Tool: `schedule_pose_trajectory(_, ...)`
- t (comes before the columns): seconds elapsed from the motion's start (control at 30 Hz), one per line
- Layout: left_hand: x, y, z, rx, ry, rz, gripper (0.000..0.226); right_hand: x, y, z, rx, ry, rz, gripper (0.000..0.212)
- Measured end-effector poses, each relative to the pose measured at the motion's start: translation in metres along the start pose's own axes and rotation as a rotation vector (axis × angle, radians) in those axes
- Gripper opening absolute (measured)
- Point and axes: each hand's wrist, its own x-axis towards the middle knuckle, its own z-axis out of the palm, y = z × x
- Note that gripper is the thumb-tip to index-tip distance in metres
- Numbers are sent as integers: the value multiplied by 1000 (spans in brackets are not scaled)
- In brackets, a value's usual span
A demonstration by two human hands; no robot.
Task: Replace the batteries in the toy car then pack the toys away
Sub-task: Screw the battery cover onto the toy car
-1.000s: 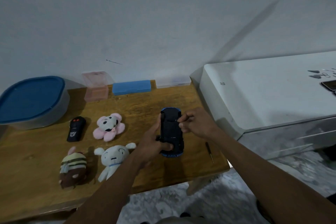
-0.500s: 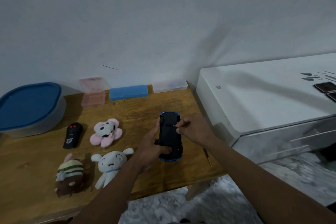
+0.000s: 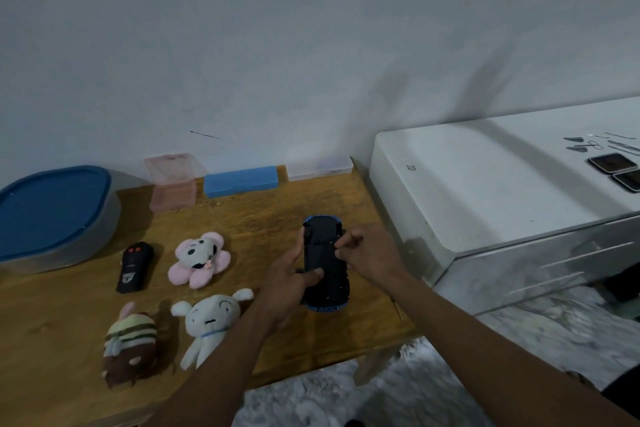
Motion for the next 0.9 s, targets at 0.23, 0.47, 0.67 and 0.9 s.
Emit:
schedule_pose_trajectory(0.23,0,0,2,-81,-7,-22,80,1,-6,0,99,30,113,26)
schedule_pose_trajectory(0.47,-3,-3,7,-46,-26,-9,80,4,5,3,204,87,295,34)
schedule_pose_trajectory(0.67,-1,-15,19,-138,0,-43,76,-2,19,-3,262,44,337,28)
schedule_pose_trajectory(0.9,-1,-21,46,-258,-23,-93,76,0,48,-25,270,27,349,17)
